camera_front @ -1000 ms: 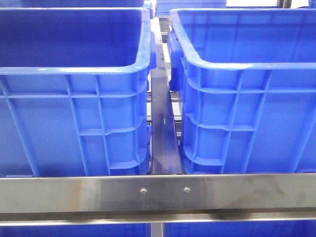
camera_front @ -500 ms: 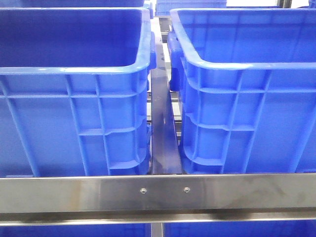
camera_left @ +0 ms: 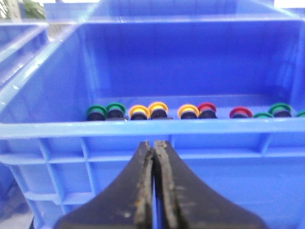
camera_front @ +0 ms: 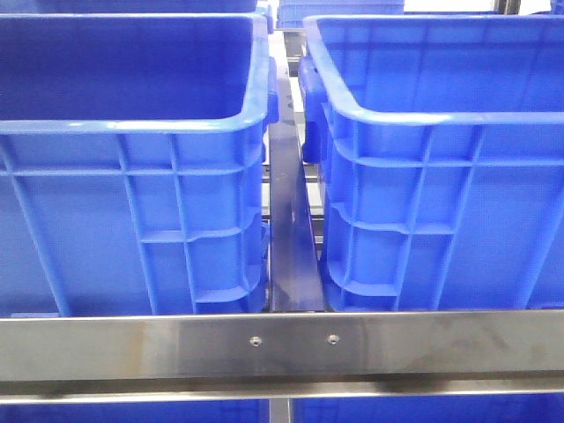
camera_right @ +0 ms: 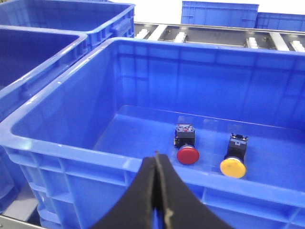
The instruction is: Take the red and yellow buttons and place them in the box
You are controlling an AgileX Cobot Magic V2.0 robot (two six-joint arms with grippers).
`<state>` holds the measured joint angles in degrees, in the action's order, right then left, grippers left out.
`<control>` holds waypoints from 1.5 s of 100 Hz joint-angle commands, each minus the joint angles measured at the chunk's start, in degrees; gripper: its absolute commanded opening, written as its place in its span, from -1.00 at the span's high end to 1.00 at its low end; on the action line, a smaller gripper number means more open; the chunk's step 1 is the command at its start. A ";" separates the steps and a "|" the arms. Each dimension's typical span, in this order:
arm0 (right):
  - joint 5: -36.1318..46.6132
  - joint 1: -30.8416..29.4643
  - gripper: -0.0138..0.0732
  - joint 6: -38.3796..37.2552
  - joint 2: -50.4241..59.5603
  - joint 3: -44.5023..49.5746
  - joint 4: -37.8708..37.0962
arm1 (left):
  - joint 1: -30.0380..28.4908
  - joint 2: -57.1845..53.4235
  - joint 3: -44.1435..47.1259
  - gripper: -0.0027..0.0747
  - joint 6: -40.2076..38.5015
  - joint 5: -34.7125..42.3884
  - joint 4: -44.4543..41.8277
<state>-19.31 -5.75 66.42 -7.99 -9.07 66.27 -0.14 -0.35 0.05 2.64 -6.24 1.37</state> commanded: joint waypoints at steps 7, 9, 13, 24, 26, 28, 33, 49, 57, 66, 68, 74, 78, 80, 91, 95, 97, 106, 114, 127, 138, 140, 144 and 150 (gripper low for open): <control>1.56 -0.27 0.82 0.26 -0.51 -1.56 1.18 | -0.86 -1.81 3.07 0.98 -0.63 2.63 0.80; 1.56 -0.27 0.82 0.26 -0.51 -1.56 1.18 | -0.99 -1.81 3.07 0.98 -0.63 2.39 0.80; 1.56 -0.27 0.82 0.26 -0.51 -1.56 1.18 | -1.08 -1.81 3.07 0.98 -0.63 2.41 0.80; 1.56 -0.27 0.82 0.26 -0.51 -1.56 1.18 | -1.10 -1.81 3.07 0.98 -0.63 2.41 0.80; 1.56 -0.27 0.82 0.26 -0.51 -1.56 1.18 | -1.10 -1.81 3.07 0.98 -0.63 2.41 0.80; 1.56 -0.27 0.82 0.26 -0.51 -1.56 1.18 | -1.10 -1.81 3.07 0.98 -0.63 2.41 0.80; 1.56 -0.27 0.82 0.26 -0.51 -1.56 1.18 | -1.10 -1.81 3.07 0.98 -0.63 2.41 0.80; 1.56 -0.27 0.82 0.26 -0.51 -1.56 1.18 | -1.10 -1.71 3.07 0.98 -0.63 2.41 1.19; 1.56 -0.27 0.82 0.26 -0.51 -1.56 1.18 | -1.10 -1.71 3.07 0.98 -0.63 2.41 1.19; 1.56 -0.27 0.82 0.26 -0.51 -1.56 1.18 | -1.10 -1.71 3.07 0.98 -0.63 2.41 1.19; 1.56 -0.27 0.82 0.26 -0.51 -1.56 1.18 | -1.10 -1.71 3.07 0.98 -0.63 2.41 1.19; 1.56 -0.27 0.82 0.26 -0.51 -1.56 1.18 | -1.10 -1.71 3.07 0.98 -0.63 2.41 1.19; 1.56 -0.27 0.82 0.26 -0.51 -1.56 1.18 | -1.10 -1.71 3.07 0.98 -0.63 2.41 1.19; 1.56 -0.27 0.82 0.26 -0.51 -1.56 1.18 | -1.10 -1.71 3.07 0.98 -0.63 2.41 1.19; 1.56 -0.27 0.82 0.26 -0.51 -1.56 1.18 | -1.10 -1.71 3.07 0.98 -0.63 2.41 1.19; 1.56 -0.27 0.82 0.26 -0.51 -1.56 1.18 | -1.10 -1.71 3.07 0.98 -0.63 2.41 1.19; 1.56 -0.27 0.82 0.26 -0.51 -1.56 1.18 | -1.10 -1.71 3.07 0.98 -0.63 2.41 1.19; 1.56 -0.27 0.82 0.26 -0.51 -1.56 1.18 | -1.10 -1.71 3.07 0.98 -0.63 2.41 1.19; 1.56 -0.27 0.82 0.26 -0.51 -1.56 1.18 | -1.10 -1.71 3.07 0.98 -0.63 2.41 1.19; 1.53 -0.27 0.82 0.26 -0.51 -1.50 1.18 | -1.10 -1.71 3.07 0.98 -0.63 2.41 1.19; 1.53 -0.27 0.82 0.26 -0.51 -1.50 1.18 | -1.10 -1.71 3.07 0.98 -0.63 2.41 1.19; 1.53 -0.27 0.82 0.26 -0.51 -1.50 1.18 | -1.10 -1.71 3.07 0.98 -0.63 2.41 1.19; 1.53 -0.27 0.82 0.26 -0.51 -1.50 1.18 | -1.10 -1.71 3.07 0.98 -0.63 2.41 1.19; 1.53 -0.27 0.82 0.26 -0.51 -1.50 1.18 | -1.10 -1.71 3.07 0.98 -0.63 2.41 1.19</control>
<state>-19.31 -5.75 66.42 -7.99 -9.07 66.27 -0.99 -0.35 0.05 2.57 -8.13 2.04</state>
